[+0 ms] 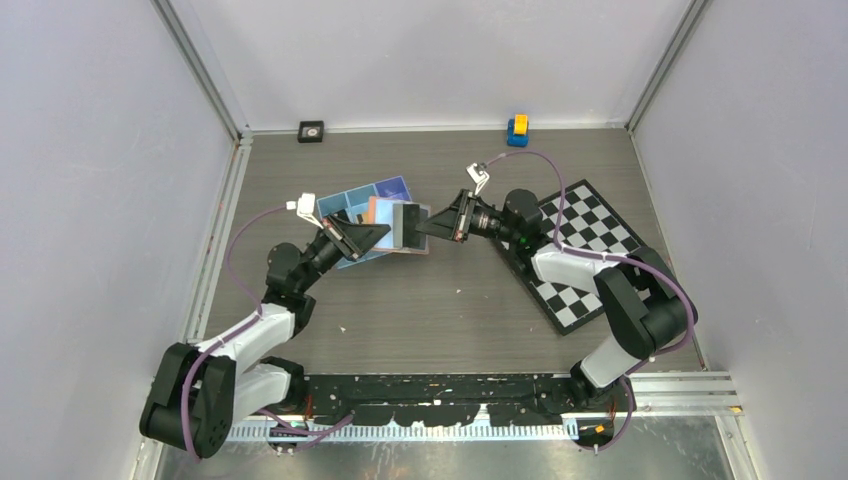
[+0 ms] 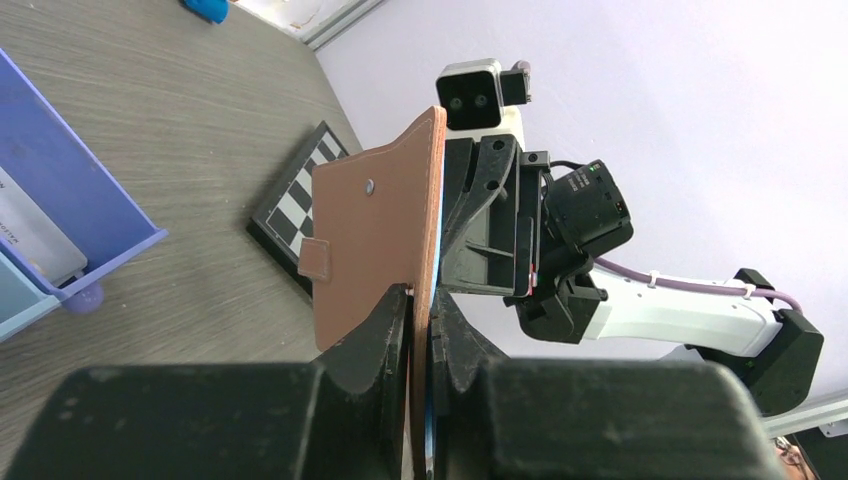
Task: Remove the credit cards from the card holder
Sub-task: Remove the credit card from the card holder, then place the credit card in the storage box.
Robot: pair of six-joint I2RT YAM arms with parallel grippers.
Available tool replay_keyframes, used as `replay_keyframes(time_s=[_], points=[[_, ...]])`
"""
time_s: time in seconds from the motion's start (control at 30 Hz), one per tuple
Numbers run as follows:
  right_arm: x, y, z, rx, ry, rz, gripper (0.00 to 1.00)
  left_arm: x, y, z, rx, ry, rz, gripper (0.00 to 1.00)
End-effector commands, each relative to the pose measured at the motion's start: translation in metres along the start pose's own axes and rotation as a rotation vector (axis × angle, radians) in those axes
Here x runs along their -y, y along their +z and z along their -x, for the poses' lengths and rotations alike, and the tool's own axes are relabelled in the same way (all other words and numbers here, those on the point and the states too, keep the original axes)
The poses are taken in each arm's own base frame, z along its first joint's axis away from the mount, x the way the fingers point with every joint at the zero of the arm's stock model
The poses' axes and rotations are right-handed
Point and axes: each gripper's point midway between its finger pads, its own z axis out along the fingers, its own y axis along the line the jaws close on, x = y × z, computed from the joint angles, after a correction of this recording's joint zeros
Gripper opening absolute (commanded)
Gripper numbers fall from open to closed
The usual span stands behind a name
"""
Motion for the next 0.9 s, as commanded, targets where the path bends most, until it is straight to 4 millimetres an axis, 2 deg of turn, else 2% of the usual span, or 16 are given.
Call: replay_keyframes(time_s=[0.0,0.13,0.2,0.33,0.47,0.6,0.73,0.87], points=[[-0.006,0.003,0.009,0.018,-0.027,0.014,0.01,0.018,0.002,0.013,0.044,0.053,-0.064,0.00],[0.001,0.002,0.011,0.029,-0.027,-0.018,0.00,0.017,-0.004,0.019,0.080,0.063,-0.050,0.00],[0.014,0.000,0.014,0.046,-0.023,-0.088,0.00,0.016,-0.009,0.026,0.115,0.099,-0.027,0.00],[0.037,-0.003,0.015,0.041,-0.037,-0.222,0.00,-0.008,-0.024,0.035,0.154,0.162,0.180,0.00],[0.044,0.001,0.015,0.026,-0.040,-0.253,0.01,-0.015,-0.050,0.056,0.280,0.225,0.318,0.00],[0.054,0.022,0.006,-0.052,-0.060,-0.306,0.01,0.002,-0.071,0.076,0.386,0.293,0.352,0.00],[0.064,0.045,-0.007,-0.135,-0.118,-0.413,0.01,0.020,-0.087,0.088,0.475,0.327,0.323,0.00],[0.078,0.066,-0.008,-0.157,-0.115,-0.455,0.01,0.044,-0.103,0.097,0.556,0.366,0.265,0.00]])
